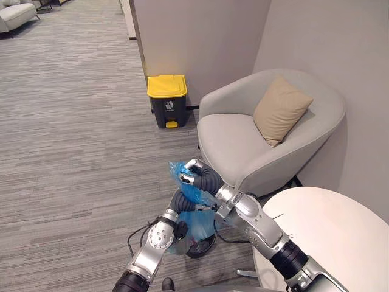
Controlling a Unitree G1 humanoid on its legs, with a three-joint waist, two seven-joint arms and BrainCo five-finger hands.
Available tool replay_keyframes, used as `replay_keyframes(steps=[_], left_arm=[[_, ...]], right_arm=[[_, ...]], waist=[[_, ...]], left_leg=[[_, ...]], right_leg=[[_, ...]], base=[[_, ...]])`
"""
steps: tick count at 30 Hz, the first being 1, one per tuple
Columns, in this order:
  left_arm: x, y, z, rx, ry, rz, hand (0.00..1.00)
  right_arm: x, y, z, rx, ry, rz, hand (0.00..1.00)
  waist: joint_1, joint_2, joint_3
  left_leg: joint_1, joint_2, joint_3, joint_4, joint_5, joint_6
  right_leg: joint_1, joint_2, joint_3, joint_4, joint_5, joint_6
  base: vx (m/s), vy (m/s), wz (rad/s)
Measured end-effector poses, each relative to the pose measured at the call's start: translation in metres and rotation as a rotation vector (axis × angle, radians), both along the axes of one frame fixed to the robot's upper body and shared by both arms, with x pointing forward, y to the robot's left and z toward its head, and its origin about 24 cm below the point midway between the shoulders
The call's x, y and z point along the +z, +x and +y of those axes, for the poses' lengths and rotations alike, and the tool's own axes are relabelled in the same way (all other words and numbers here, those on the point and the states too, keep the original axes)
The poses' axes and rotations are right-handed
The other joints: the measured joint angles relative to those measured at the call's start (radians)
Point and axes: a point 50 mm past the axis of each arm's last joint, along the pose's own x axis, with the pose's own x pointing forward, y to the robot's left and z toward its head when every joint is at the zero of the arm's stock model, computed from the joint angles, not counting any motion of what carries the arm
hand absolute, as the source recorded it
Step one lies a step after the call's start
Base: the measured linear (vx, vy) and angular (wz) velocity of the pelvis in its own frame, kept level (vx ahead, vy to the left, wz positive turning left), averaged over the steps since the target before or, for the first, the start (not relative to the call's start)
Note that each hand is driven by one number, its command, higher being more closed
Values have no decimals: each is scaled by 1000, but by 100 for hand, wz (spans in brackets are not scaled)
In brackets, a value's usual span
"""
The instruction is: Gather rubbish on tea table into small bin, then transfer packed bag to large trash can.
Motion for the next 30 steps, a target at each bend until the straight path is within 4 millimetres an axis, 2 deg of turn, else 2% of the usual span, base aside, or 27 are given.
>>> replay_keyframes(steps=[11,19,24,25,30], left_arm=[[-12,0,1,-4,60,40,0],[-11,3,-3,14,91,26,0],[-6,11,-6,44,102,-4,0],[-6,12,-6,49,103,-6,100],[-5,19,-7,137,128,-27,100]], right_arm=[[17,10,6,23,23,-42,100],[33,2,37,143,83,-50,100],[34,-10,55,235,94,-28,100],[34,-12,56,240,99,-20,100],[33,-14,60,233,128,21,100]], waist=[[0,0,0],[4,0,0],[2,-1,0],[2,-1,0],[2,-1,0]], left_leg=[[0,0,-1,4,1,-1],[0,2,-2,4,1,-2],[0,3,-2,5,2,-2],[0,4,-2,5,2,-2],[1,6,-6,5,3,-4]], right_leg=[[1,1,-1,-1,0,0],[2,3,-1,-3,2,-2],[2,4,-1,-4,3,-3],[2,4,-1,-4,3,-3],[12,9,-4,-20,10,-5]], base=[[0,0,0],[0,0,0],[0,0,0],[0,0,0],[0,0,0]])
